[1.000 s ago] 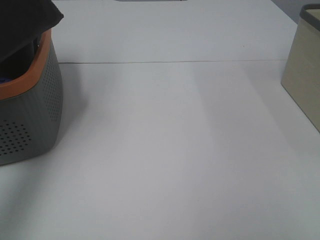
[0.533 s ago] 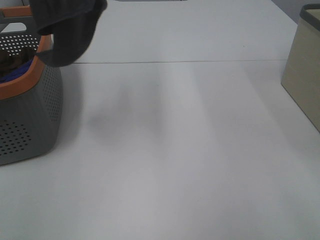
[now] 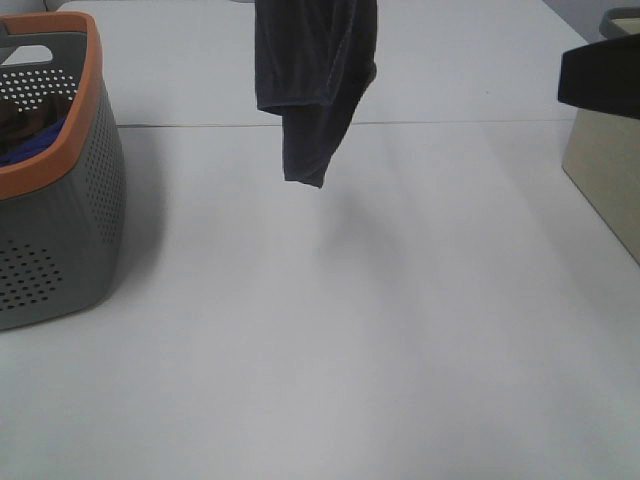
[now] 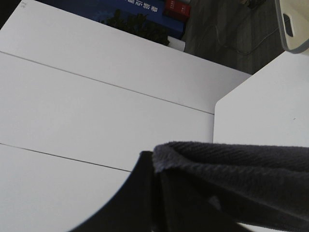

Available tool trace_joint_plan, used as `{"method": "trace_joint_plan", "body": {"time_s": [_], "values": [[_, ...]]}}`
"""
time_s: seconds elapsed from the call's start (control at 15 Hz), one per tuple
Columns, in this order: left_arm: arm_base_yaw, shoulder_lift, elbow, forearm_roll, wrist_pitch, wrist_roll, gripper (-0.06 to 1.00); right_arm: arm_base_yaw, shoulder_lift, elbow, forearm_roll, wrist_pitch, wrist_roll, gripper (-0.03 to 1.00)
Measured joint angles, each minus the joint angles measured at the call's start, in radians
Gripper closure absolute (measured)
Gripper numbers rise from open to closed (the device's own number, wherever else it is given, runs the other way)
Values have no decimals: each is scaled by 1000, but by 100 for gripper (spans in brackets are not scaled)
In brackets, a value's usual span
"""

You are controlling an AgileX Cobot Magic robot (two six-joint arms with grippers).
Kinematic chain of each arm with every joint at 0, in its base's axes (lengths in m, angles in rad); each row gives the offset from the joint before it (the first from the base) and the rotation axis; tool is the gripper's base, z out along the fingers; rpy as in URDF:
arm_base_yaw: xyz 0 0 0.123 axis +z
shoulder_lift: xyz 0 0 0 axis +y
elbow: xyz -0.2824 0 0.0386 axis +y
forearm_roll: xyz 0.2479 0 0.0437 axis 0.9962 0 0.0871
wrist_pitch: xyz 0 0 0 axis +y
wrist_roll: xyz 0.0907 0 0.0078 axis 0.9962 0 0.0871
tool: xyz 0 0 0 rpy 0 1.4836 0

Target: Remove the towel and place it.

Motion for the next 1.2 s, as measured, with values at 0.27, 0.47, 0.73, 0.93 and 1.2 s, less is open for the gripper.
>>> {"method": "trace_joint_plan", "body": {"time_s": [0.27,0.47,0.73,0.93,1.2], "values": [[-47,66,0,0,-19,0,94,0,168,0,216,3,-203,17],[-71,108,0,1,-22,0,94,0,248,0,285,15,-280,18],[-100,158,0,1,-59,0,94,0,346,-12,301,30,-301,18],[-107,187,0,3,-71,0,94,0,404,-35,308,30,-301,18],[-110,225,-25,5,-93,0,94,70,482,-50,309,-54,-316,18]]}}
